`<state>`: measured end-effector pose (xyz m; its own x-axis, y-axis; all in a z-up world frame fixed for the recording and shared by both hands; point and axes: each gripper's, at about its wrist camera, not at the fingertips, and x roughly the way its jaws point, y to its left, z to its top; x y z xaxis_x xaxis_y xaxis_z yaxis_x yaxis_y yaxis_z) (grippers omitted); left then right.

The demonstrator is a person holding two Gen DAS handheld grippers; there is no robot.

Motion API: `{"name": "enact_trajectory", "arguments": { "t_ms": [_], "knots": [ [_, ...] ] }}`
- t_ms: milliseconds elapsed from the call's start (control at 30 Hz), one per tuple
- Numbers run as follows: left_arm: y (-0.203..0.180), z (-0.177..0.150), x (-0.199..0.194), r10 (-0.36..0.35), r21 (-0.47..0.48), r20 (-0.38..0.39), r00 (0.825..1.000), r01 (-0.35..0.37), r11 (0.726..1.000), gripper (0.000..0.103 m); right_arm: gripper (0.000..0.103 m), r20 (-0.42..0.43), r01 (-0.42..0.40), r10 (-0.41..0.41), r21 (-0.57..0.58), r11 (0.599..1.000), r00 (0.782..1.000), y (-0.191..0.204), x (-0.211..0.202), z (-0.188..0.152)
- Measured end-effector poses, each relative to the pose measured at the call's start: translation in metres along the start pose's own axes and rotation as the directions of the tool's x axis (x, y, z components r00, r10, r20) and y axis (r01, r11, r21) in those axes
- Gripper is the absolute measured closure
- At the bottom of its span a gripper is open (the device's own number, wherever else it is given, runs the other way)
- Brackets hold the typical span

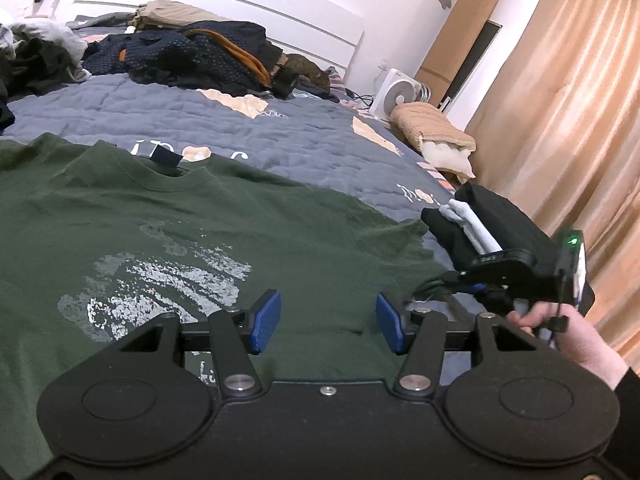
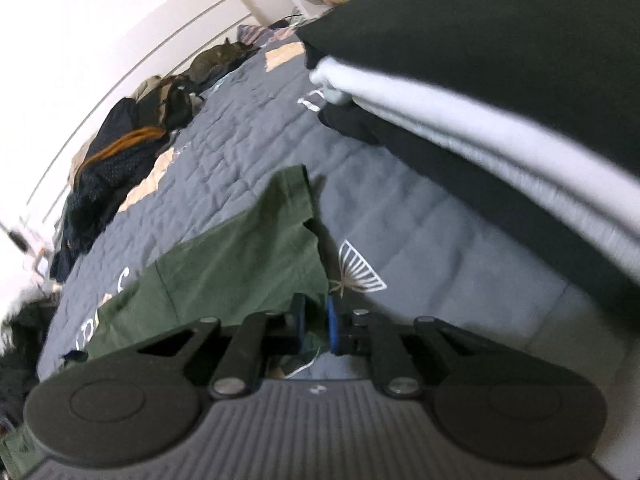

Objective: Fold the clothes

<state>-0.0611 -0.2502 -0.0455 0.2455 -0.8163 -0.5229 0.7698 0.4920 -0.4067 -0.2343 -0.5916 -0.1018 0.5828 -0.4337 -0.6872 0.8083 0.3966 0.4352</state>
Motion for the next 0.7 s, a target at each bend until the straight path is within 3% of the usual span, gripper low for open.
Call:
{"name": "enact_trajectory", "arguments": {
  "t_ms": [100,167,333,467,567,667,700],
  "knots": [
    [0.003,0.001,0.002,0.006,-0.001,-0.012,1.000,-0.006,1.000,0.050,0.089,-0.065,0.084,-0.095,-0.166,0.983,0.993,0.010,0.017,-0.012],
    [0.004,0.001,0.003,0.011,0.001,-0.018,1.000,-0.011,1.000,0.050,0.088,-0.072,0.103,-0.122,-0.218,0.970,0.990,0.015,0.018,-0.013],
    [0.007,0.001,0.002,0.017,-0.004,-0.019,1.000,-0.017,1.000,0.050,0.081,-0.006,0.093,-0.097,-0.218,0.972,0.995,0.026,-0.009,0.001],
    [0.009,0.002,0.002,0.024,-0.014,-0.017,1.000,-0.024,1.000,0.049,0.067,0.009,-0.003,0.005,-0.253,0.968,1.000,0.042,-0.017,-0.003],
    [0.010,0.001,0.002,0.029,-0.016,-0.018,0.999,-0.029,0.999,0.049,0.063,-0.019,0.055,-0.064,-0.294,0.954,0.998,0.041,0.001,-0.011],
    [0.011,0.000,0.002,0.032,-0.018,-0.016,0.999,-0.032,0.999,0.049,0.065,-0.042,0.109,-0.128,-0.309,0.945,0.991,0.030,0.019,-0.018],
    [0.012,0.001,0.001,0.034,-0.019,-0.012,0.999,-0.034,0.999,0.049,0.078,-0.025,0.107,-0.120,-0.302,0.947,0.992,0.027,0.018,-0.019]
  ]
}}
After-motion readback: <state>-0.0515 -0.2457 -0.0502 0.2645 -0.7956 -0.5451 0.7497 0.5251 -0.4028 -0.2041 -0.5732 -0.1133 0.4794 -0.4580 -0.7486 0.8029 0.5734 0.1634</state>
